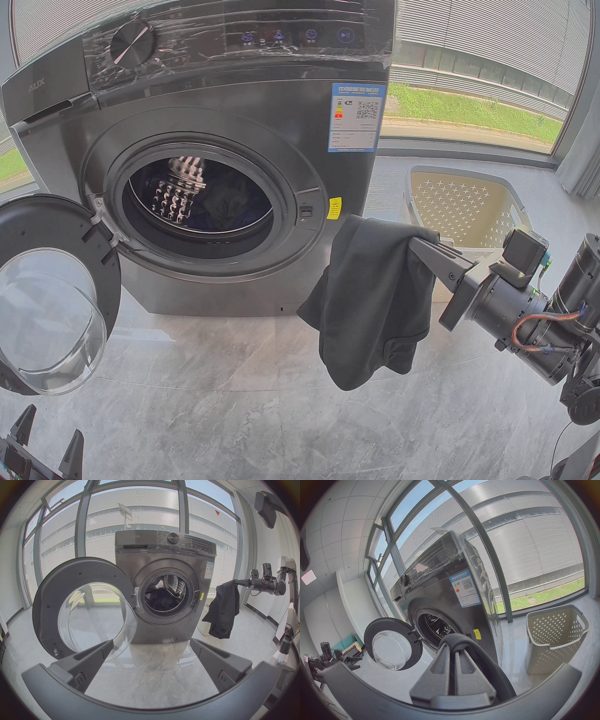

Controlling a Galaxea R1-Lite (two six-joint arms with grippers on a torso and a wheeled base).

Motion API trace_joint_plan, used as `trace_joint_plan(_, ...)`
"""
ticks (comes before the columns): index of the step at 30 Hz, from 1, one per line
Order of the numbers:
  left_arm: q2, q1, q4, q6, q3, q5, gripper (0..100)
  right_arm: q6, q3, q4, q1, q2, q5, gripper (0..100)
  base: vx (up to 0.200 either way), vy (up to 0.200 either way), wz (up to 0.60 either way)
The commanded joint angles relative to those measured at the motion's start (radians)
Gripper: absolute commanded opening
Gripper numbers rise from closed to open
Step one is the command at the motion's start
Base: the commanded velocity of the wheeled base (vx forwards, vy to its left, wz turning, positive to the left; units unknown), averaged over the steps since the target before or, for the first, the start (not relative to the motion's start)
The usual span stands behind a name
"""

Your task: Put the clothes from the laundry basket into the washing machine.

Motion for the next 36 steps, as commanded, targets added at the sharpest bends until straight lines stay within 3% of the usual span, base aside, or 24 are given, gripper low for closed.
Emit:
trace_joint_plan(1, -0.014, 0.000, 0.000, -0.001, 0.016, 0.000, 100, -0.001, 0.001, -0.001, 0.001, 0.002, 0.000, 0, 0.000, 0.200, 0.00)
trace_joint_plan(36, -0.014, 0.000, 0.000, -0.001, 0.016, 0.000, 100, -0.001, 0.006, 0.001, 0.002, 0.000, -0.005, 0, 0.000, 0.011, 0.00)
